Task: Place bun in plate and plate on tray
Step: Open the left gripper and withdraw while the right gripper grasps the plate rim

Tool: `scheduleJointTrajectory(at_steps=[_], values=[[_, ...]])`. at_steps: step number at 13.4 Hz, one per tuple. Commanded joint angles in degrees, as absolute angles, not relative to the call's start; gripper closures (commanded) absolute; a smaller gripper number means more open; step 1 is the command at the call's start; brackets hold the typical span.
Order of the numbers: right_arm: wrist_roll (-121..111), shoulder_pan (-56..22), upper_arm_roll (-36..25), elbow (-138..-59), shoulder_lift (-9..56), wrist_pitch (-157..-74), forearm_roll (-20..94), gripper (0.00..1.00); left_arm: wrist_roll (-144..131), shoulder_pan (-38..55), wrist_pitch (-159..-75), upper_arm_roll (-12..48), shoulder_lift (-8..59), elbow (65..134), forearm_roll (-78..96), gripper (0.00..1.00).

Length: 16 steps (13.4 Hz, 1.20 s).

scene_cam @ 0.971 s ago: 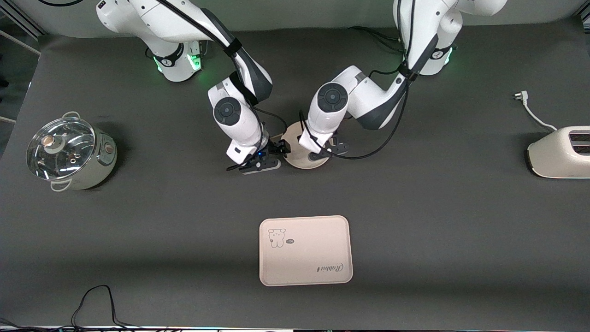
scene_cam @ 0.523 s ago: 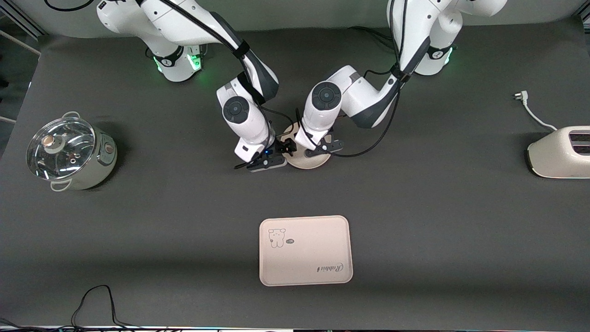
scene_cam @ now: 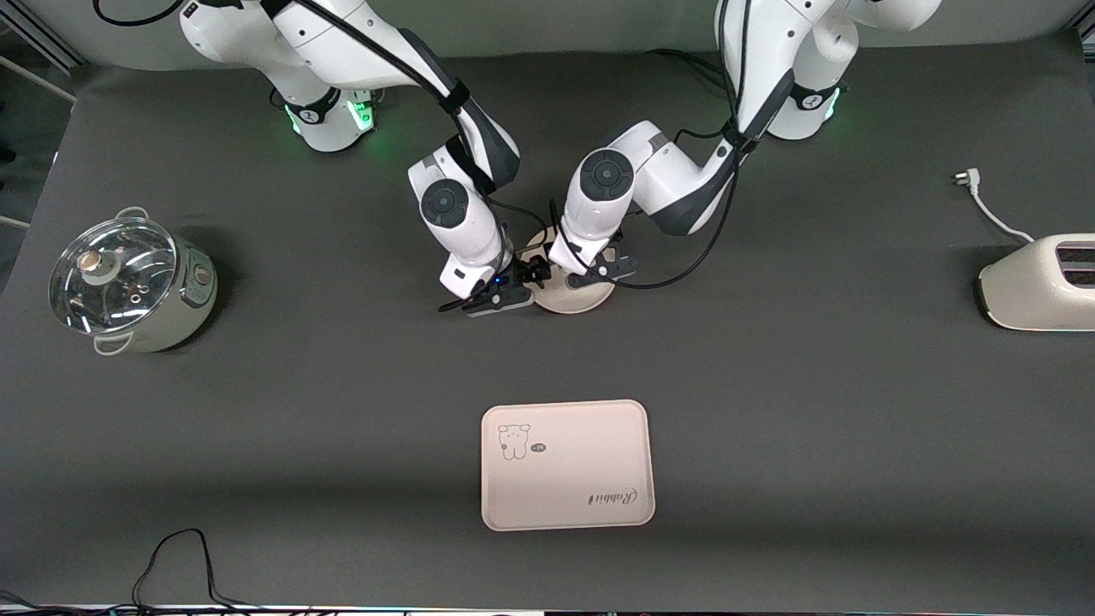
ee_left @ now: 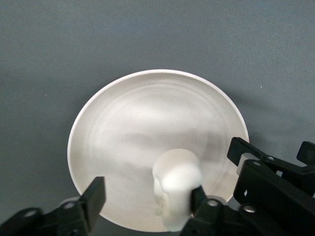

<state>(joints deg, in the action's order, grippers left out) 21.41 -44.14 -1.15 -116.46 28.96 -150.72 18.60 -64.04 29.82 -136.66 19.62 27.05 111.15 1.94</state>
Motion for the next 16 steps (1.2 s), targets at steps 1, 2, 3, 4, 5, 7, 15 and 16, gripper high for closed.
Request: scheduleJointTrajectory(at_steps=[1,2,3,4,5,7,15,16], values=[[19.7,-44.7,-1.3,-117.2,28.7,-151.9,20.3,0.04,-65.6,30.2,-136.2,19.2,25.4,112.0,1.3,0.00],[19.7,-44.8,-1.3,-117.5,28.7,-152.0,20.3,0.04,-65.6,30.2,-136.2,19.2,25.3,112.0,1.3,0.00],[19.7,-44.8,-1.3,-117.6,28.7,-152.1,20.3,0.04,-65.6,30.1,-136.2,19.2,25.3,112.0,1.3,0.00],[19.7,-44.9,-1.3,-117.6,28.7,-152.1,20.3,0.04,-65.6,30.1,-136.3,19.2,25.4,112.0,1.3,0.00],[19.7,-44.9,-1.3,-117.6,28.7,-152.2,20.3,0.04,-65.6,30.1,-136.2,19.2,25.3,112.0,1.3,0.00],[19.6,-44.9,-1.3,-117.6,28.7,-152.3,20.3,0.04,-65.4,30.1,-135.7,19.2,24.9,112.0,1.3,0.00],[19.8,-48.1,-1.3,-118.6,30.9,-155.9,20.6,0.47,-45.3,14.5,-115.8,17.7,16.2,105.8,2.0,0.00],[19.7,-48.1,-1.3,-118.6,30.9,-155.9,20.6,0.68,-40.6,12.7,-113.8,15.9,15.6,104.7,2.0,0.00]])
